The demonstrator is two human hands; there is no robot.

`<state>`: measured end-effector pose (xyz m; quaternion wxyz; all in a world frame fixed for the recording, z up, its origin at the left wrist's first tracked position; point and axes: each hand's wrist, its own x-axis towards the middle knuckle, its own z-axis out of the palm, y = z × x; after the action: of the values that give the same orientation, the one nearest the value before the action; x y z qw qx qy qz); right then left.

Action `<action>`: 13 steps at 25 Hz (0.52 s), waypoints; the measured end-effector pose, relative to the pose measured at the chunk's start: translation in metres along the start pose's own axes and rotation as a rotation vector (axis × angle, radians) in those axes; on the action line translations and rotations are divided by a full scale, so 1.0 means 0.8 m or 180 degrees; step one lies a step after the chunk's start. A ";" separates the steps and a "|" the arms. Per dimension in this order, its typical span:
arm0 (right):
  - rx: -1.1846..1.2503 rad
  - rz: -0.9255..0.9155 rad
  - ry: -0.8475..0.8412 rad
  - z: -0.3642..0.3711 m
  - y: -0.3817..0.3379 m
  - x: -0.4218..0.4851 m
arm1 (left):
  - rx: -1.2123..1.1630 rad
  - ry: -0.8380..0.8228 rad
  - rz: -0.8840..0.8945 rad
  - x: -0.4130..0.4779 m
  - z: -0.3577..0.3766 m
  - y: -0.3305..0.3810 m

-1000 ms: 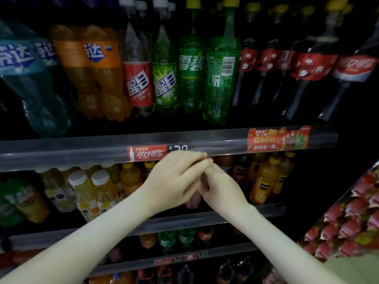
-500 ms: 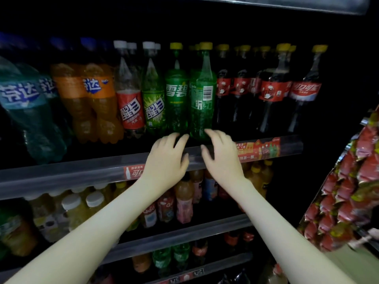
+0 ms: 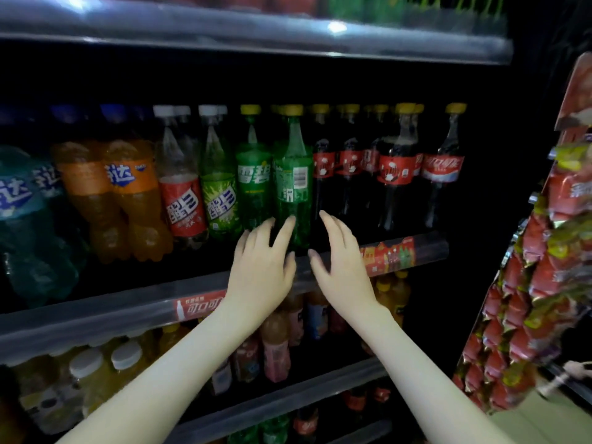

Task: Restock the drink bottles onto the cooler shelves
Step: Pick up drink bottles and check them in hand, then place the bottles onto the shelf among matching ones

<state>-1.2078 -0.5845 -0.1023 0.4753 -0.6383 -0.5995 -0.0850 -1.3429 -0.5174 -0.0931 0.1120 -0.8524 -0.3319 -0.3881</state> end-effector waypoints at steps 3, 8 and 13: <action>0.0472 0.0458 -0.0337 -0.001 -0.006 0.057 | -0.0696 -0.0422 -0.0470 0.049 -0.005 0.003; 0.0147 0.0337 -0.0539 0.017 -0.007 0.093 | -0.0890 -0.0563 -0.0397 0.080 -0.005 0.003; 0.0242 -0.0037 -0.0492 0.003 0.004 0.075 | -0.0733 -0.0388 -0.0602 0.065 0.004 0.016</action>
<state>-1.1906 -0.5416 -0.0645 0.4510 -0.6210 -0.6409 -0.0154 -1.3077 -0.5008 -0.0557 -0.0438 -0.8466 -0.3701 -0.3800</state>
